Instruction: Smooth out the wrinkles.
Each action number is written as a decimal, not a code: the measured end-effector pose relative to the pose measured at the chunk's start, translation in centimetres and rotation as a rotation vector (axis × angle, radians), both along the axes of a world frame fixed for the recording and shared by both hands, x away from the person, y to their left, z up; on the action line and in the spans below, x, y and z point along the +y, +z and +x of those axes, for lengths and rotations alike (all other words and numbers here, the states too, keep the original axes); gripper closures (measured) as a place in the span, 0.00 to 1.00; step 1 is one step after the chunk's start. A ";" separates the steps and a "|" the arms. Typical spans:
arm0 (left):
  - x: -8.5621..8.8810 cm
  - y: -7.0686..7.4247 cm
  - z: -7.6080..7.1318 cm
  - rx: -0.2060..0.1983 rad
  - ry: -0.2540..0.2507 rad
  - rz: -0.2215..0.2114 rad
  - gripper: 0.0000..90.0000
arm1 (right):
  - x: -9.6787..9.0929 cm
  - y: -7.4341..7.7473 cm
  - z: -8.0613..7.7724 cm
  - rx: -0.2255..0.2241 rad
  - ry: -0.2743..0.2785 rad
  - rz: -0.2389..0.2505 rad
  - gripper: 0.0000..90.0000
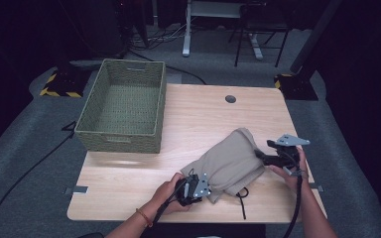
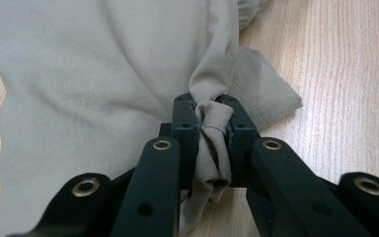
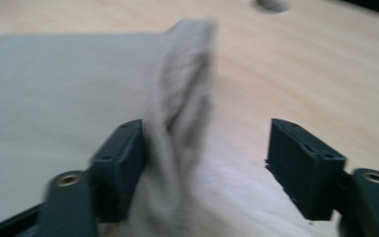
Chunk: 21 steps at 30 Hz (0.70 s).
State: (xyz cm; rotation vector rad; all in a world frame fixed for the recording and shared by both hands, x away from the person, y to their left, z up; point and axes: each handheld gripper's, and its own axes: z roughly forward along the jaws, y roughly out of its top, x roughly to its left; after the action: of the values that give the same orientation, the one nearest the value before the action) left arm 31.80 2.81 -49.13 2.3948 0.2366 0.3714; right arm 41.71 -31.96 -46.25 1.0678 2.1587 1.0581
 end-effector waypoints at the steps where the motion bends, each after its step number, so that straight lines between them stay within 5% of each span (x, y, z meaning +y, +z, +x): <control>1: 0.1 0.0 0.0 0.006 0.001 -0.004 0.89 | -0.5 0.3 -0.1 -0.032 -0.056 -0.018 0.45; 5: 0.1 0.0 0.0 0.001 -0.005 0.001 0.89 | -2.6 0.9 -0.1 -0.056 -0.164 -0.020 0.45; 8: 0.1 0.0 0.1 0.013 -0.003 -0.012 0.88 | -2.3 2.1 -1.4 -0.119 -0.071 0.019 0.44; 11: 0.2 0.0 0.2 0.026 0.003 -0.027 0.84 | -1.1 2.5 -2.6 -0.136 0.096 0.040 0.44; 13: 0.2 0.1 0.0 0.042 0.006 -0.047 0.77 | -0.3 1.8 -2.6 -0.121 0.128 -0.014 0.47; 16: -0.2 0.6 -0.7 0.069 0.026 -0.087 0.57 | 0.1 0.3 -2.0 -0.053 0.163 -0.036 0.55; 21: -2.1 0.6 -2.0 0.072 0.088 -0.116 0.28 | 1.1 -0.8 -1.8 -0.005 0.232 -0.054 0.62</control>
State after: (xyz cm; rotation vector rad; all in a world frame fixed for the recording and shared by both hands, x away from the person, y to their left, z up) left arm 29.75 0.70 -48.55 2.2912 0.3868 0.3041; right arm 39.91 -30.91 -47.10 0.8038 2.3349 1.0939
